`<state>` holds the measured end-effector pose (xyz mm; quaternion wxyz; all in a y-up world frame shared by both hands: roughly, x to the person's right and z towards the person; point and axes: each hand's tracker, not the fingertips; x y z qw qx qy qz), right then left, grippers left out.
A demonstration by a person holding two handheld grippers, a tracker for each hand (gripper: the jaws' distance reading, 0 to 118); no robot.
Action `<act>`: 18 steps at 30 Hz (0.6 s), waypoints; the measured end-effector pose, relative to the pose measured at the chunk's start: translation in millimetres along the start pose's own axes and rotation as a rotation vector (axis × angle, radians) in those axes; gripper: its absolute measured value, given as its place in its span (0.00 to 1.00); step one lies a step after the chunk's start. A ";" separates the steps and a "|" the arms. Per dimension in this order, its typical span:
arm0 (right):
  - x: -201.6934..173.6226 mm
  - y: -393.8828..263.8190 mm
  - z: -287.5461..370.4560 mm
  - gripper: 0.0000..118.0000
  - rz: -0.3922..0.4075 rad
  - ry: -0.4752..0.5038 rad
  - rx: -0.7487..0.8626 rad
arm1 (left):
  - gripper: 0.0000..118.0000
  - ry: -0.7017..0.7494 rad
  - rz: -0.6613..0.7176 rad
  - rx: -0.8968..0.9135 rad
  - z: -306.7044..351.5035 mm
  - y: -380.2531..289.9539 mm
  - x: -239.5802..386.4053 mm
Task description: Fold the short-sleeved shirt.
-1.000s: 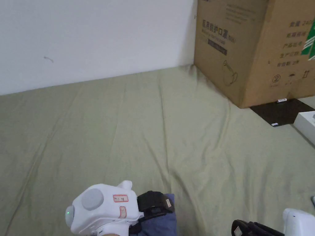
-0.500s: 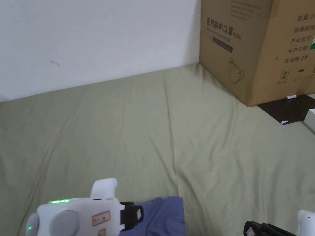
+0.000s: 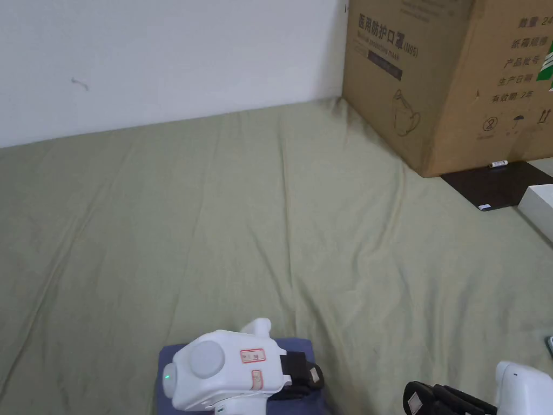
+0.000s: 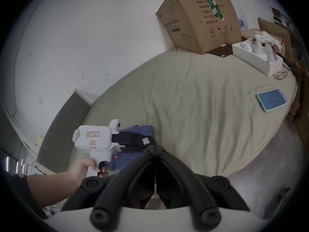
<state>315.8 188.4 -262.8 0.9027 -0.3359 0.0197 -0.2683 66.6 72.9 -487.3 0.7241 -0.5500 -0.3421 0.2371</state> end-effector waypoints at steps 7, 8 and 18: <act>-44.2 39.7 10.9 0.00 0.180 0.062 0.126 | 0.01 0.173 -0.499 0.471 198.9 -18.2 55.0; -55.1 47.0 14.5 0.00 0.213 0.077 0.163 | 0.01 0.234 -0.549 0.552 229.4 -26.7 63.6; -150.5 31.9 53.6 0.00 0.565 0.007 0.817 | 0.01 0.674 -0.663 1.271 336.7 -127.7 83.8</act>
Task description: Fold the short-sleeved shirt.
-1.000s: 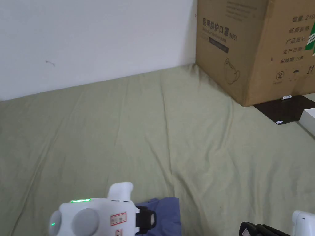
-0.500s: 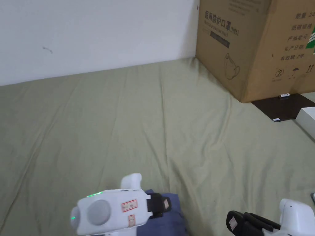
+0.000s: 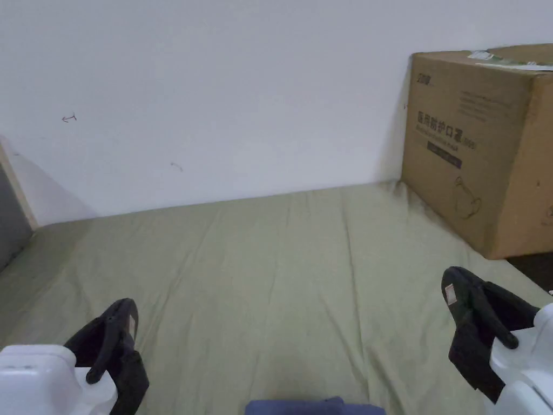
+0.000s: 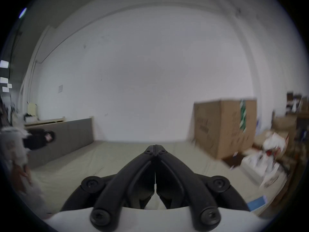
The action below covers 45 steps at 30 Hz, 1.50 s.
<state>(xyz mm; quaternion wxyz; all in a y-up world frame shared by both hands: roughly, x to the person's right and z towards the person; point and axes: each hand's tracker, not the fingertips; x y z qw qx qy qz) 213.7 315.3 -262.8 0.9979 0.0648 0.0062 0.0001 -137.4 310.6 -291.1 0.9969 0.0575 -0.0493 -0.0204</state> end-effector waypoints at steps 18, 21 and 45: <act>24.2 -37.0 -35.1 0.00 -0.172 0.043 -0.362 | 0.01 -0.014 0.056 -0.156 16.7 -17.0 -4.1; 34.4 -94.0 -102.5 0.00 -0.186 0.184 -0.921 | 0.01 -0.078 0.033 -0.292 4.8 -29.6 -7.8; -15.4 -243.4 -133.5 0.00 0.071 0.185 -1.328 | 1.00 -0.882 1.239 -1.169 -183.6 -328.8 -1.9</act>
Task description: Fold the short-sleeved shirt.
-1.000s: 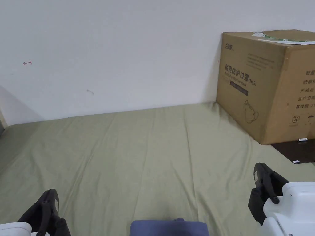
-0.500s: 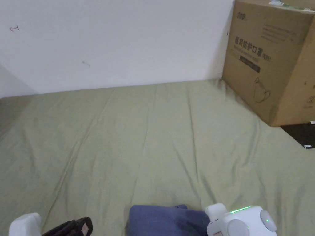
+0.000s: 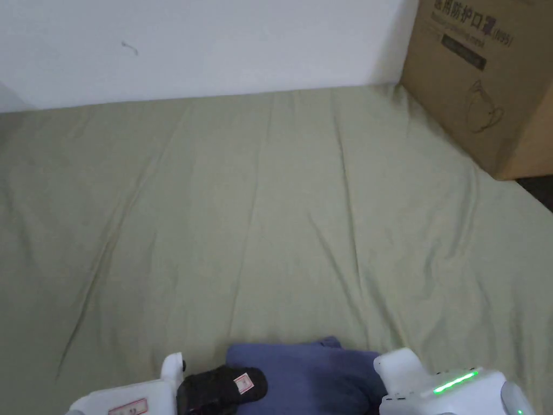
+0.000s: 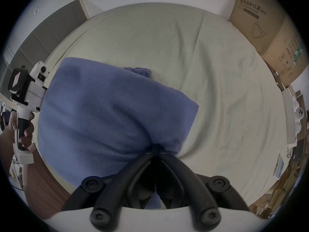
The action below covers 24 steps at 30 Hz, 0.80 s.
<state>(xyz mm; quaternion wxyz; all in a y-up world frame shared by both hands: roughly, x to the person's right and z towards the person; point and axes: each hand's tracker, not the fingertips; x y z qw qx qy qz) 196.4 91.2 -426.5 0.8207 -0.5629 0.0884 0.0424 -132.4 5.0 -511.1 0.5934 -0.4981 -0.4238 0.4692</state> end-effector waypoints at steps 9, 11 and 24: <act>0.8 -10.2 7.9 0.00 -0.081 0.036 0.077 | 0.18 0.172 -0.009 0.088 -17.2 -16.7 -17.2; 3.8 -7.3 9.9 0.00 -0.110 0.014 0.059 | 0.18 0.225 -0.055 0.071 -24.2 -15.2 0.5; -22.8 -29.2 66.8 0.00 -0.170 0.081 0.125 | 0.17 0.737 -0.301 0.156 216.2 -0.7 84.8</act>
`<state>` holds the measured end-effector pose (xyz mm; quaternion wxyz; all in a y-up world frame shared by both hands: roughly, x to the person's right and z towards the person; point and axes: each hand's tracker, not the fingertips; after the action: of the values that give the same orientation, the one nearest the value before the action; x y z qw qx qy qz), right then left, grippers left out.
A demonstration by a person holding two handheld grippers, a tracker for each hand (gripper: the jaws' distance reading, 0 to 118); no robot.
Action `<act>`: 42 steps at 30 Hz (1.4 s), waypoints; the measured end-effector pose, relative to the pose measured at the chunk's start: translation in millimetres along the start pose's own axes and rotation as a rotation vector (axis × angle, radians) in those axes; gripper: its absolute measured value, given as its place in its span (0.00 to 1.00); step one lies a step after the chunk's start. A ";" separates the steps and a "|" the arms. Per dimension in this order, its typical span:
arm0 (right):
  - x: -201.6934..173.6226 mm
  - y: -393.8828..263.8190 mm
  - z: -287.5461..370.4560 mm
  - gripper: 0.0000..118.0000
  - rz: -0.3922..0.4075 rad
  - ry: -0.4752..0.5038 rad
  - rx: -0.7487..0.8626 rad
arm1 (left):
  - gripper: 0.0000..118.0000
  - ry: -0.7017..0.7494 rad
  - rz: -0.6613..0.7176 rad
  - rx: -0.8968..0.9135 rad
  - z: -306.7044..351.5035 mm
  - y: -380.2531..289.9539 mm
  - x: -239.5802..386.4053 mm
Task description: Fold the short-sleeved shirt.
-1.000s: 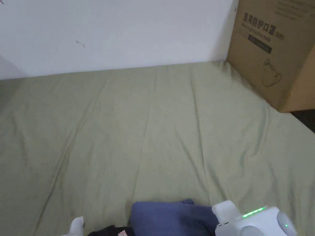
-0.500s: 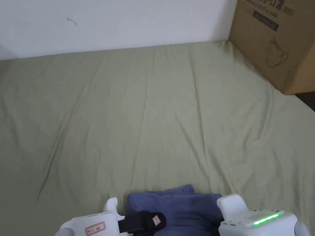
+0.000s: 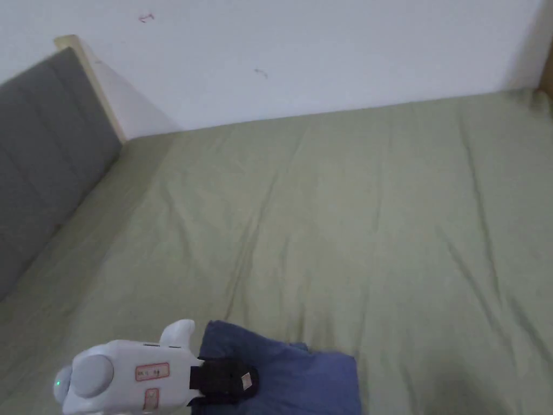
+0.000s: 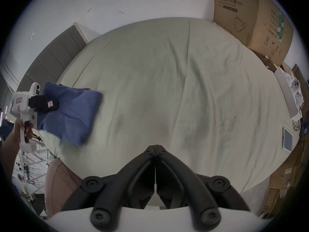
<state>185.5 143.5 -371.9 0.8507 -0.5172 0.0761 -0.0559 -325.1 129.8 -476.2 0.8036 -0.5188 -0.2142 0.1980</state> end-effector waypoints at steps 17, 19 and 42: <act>-40.3 9.6 5.7 0.00 0.049 -0.070 -0.043 | 1.00 0.645 -0.060 -0.077 171.8 43.4 -163.5; -47.1 10.5 5.4 0.00 0.067 -0.067 -0.035 | 0.98 0.617 -0.057 -0.003 185.5 42.5 -158.5; -29.2 23.9 160.7 0.00 0.049 0.017 0.627 | 0.00 0.126 -0.363 0.789 67.3 -93.3 252.9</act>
<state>187.3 299.6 -318.2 0.9691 -0.2272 0.0746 -0.0605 -143.3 281.1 -330.5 0.9735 -0.1372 -0.1605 0.0881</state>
